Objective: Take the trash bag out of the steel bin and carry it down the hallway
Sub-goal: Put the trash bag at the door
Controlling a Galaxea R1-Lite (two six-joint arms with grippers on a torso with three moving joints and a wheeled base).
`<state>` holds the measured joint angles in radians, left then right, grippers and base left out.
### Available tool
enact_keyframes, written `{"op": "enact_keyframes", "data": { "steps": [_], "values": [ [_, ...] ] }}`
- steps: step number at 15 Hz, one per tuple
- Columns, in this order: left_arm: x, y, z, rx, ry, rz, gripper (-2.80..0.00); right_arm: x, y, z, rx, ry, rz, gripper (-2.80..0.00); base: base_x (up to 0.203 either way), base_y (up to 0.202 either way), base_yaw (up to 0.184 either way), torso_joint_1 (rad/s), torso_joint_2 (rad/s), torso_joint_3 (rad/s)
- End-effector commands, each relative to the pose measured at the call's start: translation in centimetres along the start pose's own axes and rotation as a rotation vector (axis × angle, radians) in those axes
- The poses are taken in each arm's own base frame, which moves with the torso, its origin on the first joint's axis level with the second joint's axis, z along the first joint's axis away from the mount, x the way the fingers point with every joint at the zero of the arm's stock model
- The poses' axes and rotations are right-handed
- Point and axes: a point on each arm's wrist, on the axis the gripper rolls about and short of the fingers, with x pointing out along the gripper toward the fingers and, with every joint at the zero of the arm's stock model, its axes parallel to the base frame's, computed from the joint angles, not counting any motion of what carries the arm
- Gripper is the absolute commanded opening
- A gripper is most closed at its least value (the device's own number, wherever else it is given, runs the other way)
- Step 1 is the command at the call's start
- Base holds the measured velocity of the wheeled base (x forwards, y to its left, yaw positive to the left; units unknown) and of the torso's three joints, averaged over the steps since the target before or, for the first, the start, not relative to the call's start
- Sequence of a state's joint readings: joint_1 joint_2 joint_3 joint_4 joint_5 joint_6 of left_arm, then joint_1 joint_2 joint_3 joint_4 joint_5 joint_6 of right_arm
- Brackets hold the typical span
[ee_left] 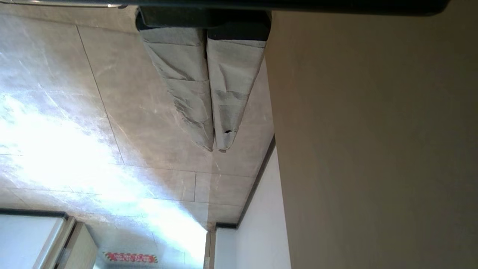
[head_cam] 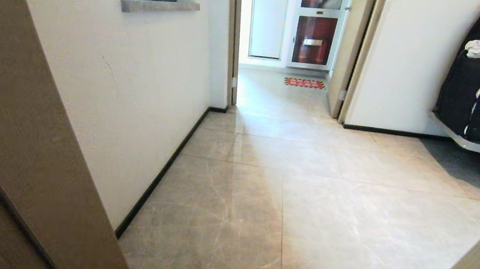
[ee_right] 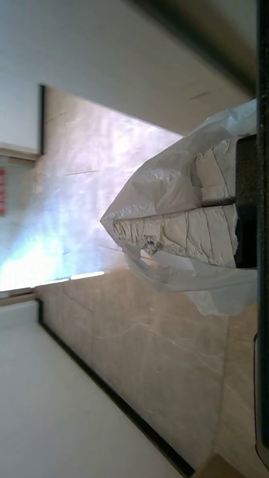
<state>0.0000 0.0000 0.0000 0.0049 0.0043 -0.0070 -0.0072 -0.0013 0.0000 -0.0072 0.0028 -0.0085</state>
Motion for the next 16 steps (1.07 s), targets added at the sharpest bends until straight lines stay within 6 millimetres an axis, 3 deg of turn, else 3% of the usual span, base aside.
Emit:
{"op": "enact_keyframes", "data": {
  "steps": [1, 16],
  "values": [
    [0.00, 0.00, -0.01, -0.001, 0.001, 0.000, -2.80, 0.00, 0.00, 0.00, -0.001, -0.001, 0.000, -2.80, 0.178, 0.000, 0.001, 0.002, 0.00, 0.009],
    [0.00, 0.00, -0.01, -0.001, 0.001, 0.000, -2.80, 0.00, 0.00, 0.00, -0.001, -0.001, 0.000, -2.80, 0.193, 0.000, 0.001, 0.002, 0.00, 0.002]
  ]
}}
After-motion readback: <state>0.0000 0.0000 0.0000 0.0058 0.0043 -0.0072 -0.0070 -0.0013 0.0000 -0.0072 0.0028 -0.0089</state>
